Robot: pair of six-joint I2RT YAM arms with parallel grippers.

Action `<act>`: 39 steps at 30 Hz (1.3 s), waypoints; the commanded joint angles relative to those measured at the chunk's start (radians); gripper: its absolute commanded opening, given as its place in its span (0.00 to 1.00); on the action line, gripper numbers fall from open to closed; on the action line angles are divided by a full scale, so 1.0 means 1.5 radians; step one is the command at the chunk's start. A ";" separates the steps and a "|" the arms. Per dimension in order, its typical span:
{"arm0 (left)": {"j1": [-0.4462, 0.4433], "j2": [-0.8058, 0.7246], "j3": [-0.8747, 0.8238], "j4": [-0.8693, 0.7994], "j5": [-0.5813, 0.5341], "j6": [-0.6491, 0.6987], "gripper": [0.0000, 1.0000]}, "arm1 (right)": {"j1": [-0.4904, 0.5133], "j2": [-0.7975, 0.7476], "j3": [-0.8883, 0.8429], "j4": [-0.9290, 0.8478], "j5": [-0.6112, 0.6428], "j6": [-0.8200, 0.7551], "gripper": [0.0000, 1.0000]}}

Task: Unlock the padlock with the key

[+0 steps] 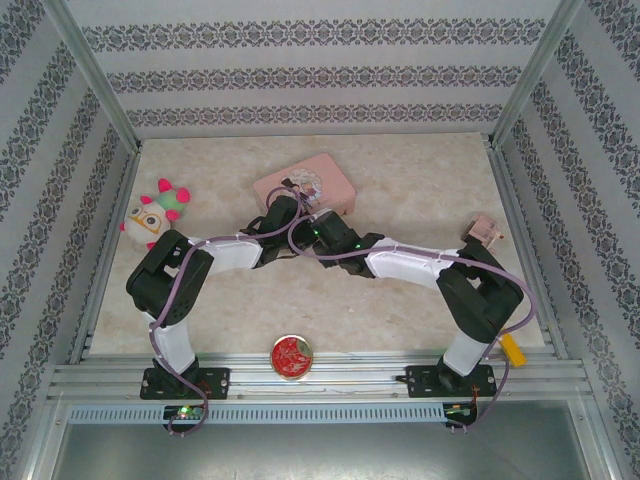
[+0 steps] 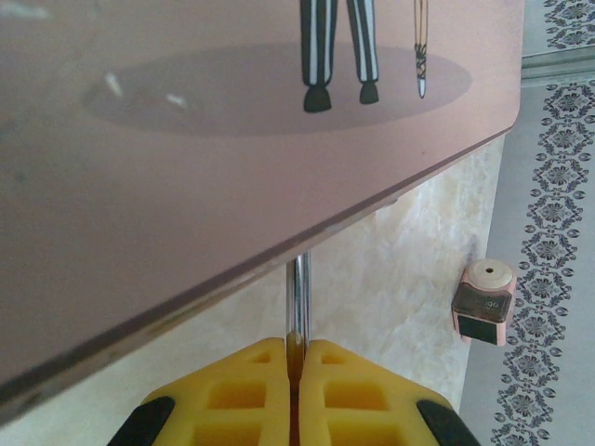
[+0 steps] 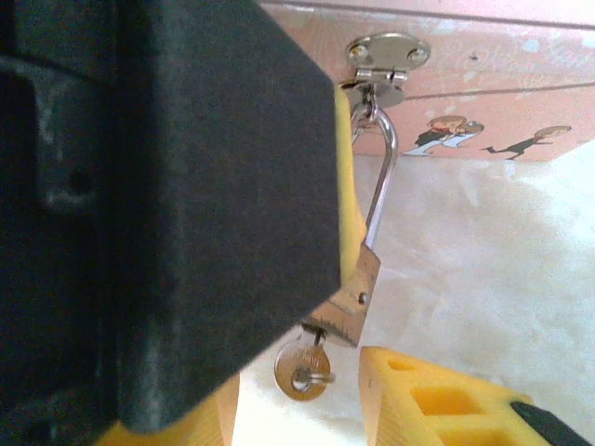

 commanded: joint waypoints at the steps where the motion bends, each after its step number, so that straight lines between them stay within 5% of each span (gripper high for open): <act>1: -0.009 0.003 0.014 -0.006 0.048 -0.011 0.00 | 0.007 0.020 0.025 -0.006 0.032 -0.014 0.38; 14: -0.010 0.002 0.014 0.001 0.056 -0.013 0.00 | -0.011 0.032 0.005 0.032 0.022 -0.004 0.26; 24: -0.009 0.006 0.010 0.014 0.064 -0.021 0.00 | -0.067 0.029 -0.033 0.103 -0.108 0.047 0.06; 39: -0.009 0.018 0.002 0.031 0.072 -0.032 0.00 | -0.217 0.049 -0.120 0.408 -0.488 0.284 0.00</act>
